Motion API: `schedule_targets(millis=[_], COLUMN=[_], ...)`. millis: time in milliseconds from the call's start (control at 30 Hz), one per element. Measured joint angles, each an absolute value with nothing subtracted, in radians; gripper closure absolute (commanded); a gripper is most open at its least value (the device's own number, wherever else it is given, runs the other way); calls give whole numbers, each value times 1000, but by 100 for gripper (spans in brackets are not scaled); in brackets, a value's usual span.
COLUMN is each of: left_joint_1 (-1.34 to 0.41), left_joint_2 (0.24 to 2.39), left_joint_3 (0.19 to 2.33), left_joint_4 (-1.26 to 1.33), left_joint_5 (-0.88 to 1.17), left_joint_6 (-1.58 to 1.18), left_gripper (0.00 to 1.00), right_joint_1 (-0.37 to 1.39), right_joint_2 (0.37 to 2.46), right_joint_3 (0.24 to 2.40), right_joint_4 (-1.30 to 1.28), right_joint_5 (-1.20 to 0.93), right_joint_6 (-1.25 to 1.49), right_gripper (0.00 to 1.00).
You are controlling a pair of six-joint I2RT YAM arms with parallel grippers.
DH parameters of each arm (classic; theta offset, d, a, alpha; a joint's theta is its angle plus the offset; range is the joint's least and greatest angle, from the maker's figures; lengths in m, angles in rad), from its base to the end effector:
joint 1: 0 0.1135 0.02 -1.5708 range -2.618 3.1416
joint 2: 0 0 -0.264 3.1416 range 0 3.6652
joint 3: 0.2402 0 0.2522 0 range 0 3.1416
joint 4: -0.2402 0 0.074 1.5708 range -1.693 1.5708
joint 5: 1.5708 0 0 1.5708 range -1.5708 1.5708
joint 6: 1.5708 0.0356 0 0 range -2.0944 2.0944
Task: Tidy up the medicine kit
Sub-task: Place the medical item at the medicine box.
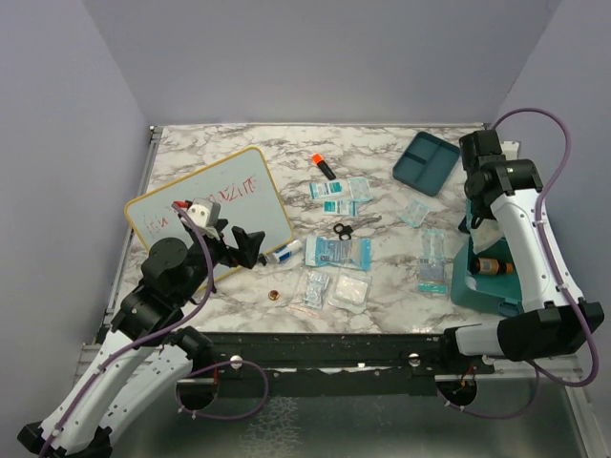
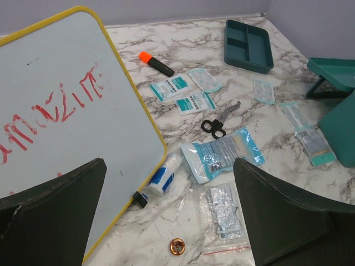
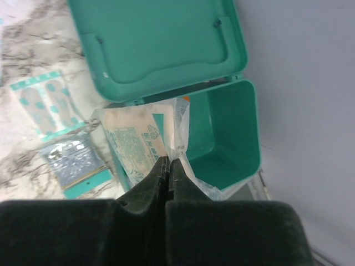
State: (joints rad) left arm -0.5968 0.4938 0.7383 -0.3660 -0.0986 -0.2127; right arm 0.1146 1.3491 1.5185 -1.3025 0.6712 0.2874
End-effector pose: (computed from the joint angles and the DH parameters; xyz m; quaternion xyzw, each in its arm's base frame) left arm 0.1007 -0.0642 0.3429 0.1107 0.7403 -0.2268 0.6231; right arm 0.2375 0.0050 0.3792 0.1508 0.9121 -0.2741 0.2651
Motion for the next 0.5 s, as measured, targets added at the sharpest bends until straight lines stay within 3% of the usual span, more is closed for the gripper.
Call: schedule_targets(millis=[500], left_joint_1=[-605], left_joint_2=[469], left_joint_3=[738], left_joint_4=[-368], left_joint_5=[-103], left_joint_6=[-212], left_gripper=[1], right_joint_1=[88], right_joint_2=[1382], right_joint_3=[1331], right_joint_4=[-1226], right_joint_5=[825], right_joint_6=[316], right_gripper=[99])
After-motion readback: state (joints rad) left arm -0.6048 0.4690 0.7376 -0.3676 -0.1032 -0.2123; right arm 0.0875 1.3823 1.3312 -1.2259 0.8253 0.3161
